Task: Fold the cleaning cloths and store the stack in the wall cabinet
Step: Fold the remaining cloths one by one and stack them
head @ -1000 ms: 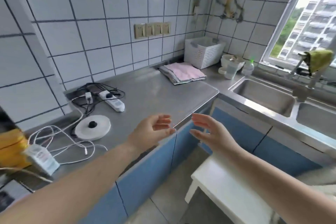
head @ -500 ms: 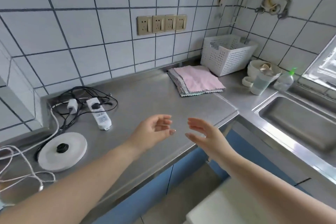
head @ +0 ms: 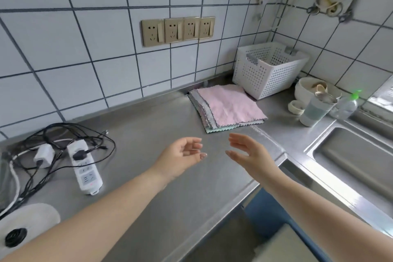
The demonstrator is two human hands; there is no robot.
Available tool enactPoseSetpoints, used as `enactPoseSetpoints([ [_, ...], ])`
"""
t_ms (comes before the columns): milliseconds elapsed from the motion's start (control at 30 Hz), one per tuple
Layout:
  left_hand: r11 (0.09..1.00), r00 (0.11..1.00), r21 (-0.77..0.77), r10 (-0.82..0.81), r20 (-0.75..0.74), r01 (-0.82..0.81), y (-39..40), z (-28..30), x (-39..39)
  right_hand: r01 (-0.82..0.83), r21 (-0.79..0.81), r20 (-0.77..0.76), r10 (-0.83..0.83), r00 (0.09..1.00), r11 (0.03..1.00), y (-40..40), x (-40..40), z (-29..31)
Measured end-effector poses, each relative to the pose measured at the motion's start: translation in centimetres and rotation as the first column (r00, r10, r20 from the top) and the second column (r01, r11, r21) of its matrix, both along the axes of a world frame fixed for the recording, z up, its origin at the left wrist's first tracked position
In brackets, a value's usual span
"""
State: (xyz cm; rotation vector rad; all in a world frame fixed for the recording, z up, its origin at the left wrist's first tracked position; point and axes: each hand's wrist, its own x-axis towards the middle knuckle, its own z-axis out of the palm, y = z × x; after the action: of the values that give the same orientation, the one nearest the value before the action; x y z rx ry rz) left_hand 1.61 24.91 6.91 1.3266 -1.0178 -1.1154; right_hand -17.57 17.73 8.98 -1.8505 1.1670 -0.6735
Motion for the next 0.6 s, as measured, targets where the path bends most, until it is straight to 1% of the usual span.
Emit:
enactPoseSetpoints([
  [167,1.000,1.000,0.006,-0.022,-0.004,0.022,-4.6,-0.1,-0.2,0.076,-0.003,-0.018,-0.076,0.997,0.997,-4.4,-0.9,-0.1],
  [267,0.999,1.000,0.033,-0.015,0.017,0.015,-6.8,-0.6,0.2,0.077,0.009,-0.041,-0.077,0.996,0.997,-7.0,-1.3,-0.8],
  [333,0.999,1.000,0.034,0.017,0.009,-0.017,-7.7,-1.0,0.4,0.050,0.013,-0.072,-0.049,0.996,0.999,-8.7,-1.6,-1.3],
  [467,0.996,0.997,0.064,0.070,-0.009,-0.070,-11.9,-2.5,-1.1,-0.001,0.013,-0.110,0.003,0.994,1.000,-14.9,-3.4,-2.6],
  [600,0.982,0.988,0.115,0.152,0.010,-0.152,-17.6,-4.7,-3.0,-0.153,0.029,-0.181,0.155,0.971,0.988,-22.4,-3.9,-5.0],
])
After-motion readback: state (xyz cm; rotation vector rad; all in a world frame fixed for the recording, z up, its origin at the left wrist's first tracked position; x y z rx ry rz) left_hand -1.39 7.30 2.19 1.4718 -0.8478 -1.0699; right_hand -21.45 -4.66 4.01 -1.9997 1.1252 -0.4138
